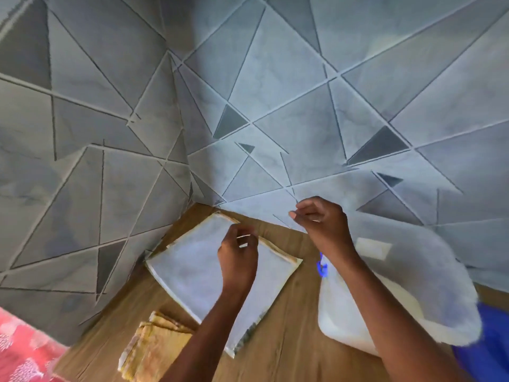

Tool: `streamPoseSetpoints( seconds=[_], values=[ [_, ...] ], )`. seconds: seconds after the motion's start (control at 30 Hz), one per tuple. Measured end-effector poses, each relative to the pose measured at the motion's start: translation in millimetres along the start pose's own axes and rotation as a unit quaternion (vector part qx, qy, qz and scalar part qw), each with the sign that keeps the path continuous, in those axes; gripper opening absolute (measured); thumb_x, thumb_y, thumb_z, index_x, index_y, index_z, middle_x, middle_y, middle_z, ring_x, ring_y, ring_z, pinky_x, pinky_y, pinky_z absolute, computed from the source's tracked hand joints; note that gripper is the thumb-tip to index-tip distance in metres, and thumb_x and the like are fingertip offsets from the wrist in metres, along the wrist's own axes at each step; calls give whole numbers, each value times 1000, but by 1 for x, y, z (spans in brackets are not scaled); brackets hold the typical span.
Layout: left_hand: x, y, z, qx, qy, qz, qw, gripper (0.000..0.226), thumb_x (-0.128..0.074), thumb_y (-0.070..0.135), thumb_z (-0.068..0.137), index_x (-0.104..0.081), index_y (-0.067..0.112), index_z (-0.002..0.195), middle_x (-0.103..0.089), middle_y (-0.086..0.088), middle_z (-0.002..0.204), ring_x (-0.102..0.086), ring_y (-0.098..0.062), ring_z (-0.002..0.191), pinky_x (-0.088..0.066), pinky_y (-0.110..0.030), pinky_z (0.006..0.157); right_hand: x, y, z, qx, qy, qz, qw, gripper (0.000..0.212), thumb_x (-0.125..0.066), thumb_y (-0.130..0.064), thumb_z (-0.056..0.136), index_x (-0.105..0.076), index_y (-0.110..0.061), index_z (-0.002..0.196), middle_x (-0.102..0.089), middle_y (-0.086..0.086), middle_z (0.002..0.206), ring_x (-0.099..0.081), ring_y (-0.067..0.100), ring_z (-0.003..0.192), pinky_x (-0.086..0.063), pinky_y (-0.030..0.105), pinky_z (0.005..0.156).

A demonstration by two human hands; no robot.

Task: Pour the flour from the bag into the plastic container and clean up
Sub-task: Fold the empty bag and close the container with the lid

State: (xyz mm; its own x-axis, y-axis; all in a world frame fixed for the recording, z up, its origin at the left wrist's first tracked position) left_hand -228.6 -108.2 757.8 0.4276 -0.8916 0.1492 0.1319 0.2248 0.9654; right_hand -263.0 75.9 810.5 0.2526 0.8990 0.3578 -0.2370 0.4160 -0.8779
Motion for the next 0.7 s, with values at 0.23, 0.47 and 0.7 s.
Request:
streamPoseSetpoints(
  seconds=[0.23,0.47,0.7],
  values=[
    [-88,64,-103,-148,-142,-62,977,25,-61,-4,90,-70,16,102,-75,10,95,-72,-10,90,-56,-20,79,148,31,-81,-12,132,-1,991,16,-81,-15,83,-72,-23,93,-75,-7,86,-72,10,80,-56,26,74],
    [-175,69,-215,-227,-218,-33,948,16,-65,14,93,-68,16,109,-71,10,106,-67,-11,104,-54,-35,90,277,103,-156,-56,262,-30,963,15,-76,-13,88,-71,-23,98,-73,-12,87,-68,7,82,-52,13,73],
    [-229,37,-257,-357,-147,232,893,24,-53,36,96,-64,26,114,-68,15,113,-59,-15,104,-30,-35,95,346,253,-234,-290,195,-218,911,37,-83,-11,79,-69,-2,112,-65,20,113,-62,38,108,-47,46,96]
  ],
)
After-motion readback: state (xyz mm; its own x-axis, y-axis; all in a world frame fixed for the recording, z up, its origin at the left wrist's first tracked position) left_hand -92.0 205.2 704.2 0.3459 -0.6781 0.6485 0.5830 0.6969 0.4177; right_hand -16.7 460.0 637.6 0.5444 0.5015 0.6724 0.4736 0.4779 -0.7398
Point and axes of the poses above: each hand's wrist, its own z-axis towards the middle knuckle, its own x-axis out of the back of the hand, y = z × x, the point moved 1 cm from there along z, towards the middle knuckle
